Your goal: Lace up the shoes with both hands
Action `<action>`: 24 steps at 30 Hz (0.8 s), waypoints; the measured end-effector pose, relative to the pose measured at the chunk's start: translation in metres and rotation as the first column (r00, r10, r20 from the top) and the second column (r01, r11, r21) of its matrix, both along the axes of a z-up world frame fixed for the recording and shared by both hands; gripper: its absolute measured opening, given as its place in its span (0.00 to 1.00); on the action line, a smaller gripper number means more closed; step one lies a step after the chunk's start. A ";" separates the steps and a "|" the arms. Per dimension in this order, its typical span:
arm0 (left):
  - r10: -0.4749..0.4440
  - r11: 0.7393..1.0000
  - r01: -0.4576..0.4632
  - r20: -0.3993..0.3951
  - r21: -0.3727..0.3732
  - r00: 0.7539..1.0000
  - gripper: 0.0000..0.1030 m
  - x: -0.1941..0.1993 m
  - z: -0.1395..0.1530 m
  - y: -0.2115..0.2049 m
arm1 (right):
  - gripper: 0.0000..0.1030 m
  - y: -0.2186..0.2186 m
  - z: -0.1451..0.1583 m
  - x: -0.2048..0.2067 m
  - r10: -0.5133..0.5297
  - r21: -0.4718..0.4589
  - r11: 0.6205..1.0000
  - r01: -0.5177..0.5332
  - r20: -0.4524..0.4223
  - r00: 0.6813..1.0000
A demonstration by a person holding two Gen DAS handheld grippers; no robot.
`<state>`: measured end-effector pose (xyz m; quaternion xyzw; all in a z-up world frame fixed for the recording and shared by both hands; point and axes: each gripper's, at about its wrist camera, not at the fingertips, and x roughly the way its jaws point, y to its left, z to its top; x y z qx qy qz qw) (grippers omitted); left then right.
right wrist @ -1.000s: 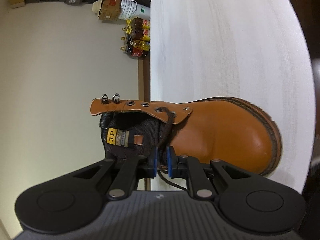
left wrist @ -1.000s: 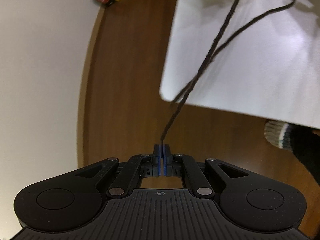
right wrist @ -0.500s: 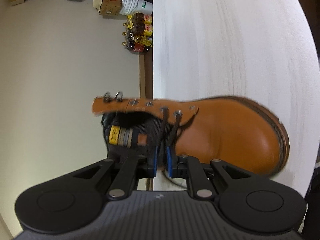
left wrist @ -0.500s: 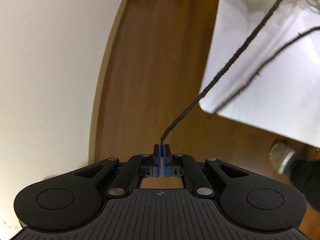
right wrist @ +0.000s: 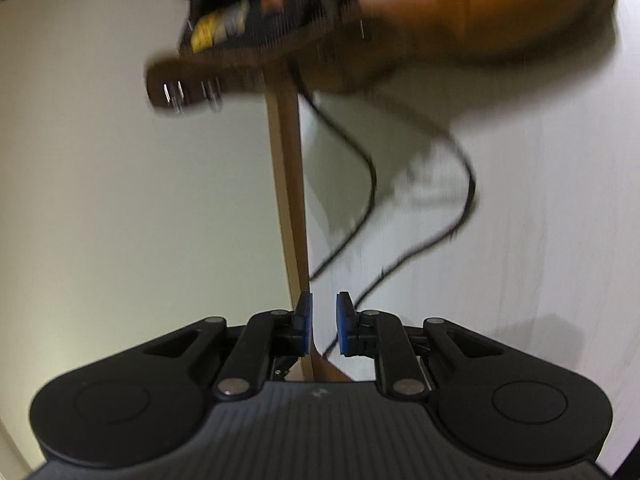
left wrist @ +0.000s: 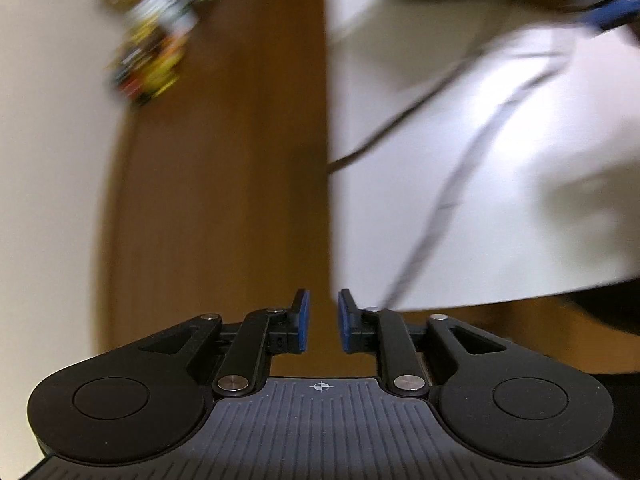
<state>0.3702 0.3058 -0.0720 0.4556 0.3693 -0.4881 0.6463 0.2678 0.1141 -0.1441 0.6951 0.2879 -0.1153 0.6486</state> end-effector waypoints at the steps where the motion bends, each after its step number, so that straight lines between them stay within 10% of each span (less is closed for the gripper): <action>1: -0.017 1.000 0.017 -0.015 -0.010 1.000 0.20 -0.004 -0.003 0.001 | 0.15 0.008 0.000 0.003 0.005 -0.001 1.000 -0.005 -0.009 1.000; 15: -0.281 0.960 0.279 -0.102 -0.036 0.954 0.02 -0.030 -0.004 -0.019 | 0.15 0.020 0.023 -0.006 0.004 -0.094 0.995 -0.010 -0.071 0.997; 24: -0.181 0.970 0.084 -0.443 -0.230 0.878 0.03 -0.059 0.023 -0.104 | 0.15 -0.010 0.031 -0.083 -0.215 -0.172 0.967 0.190 -0.136 0.967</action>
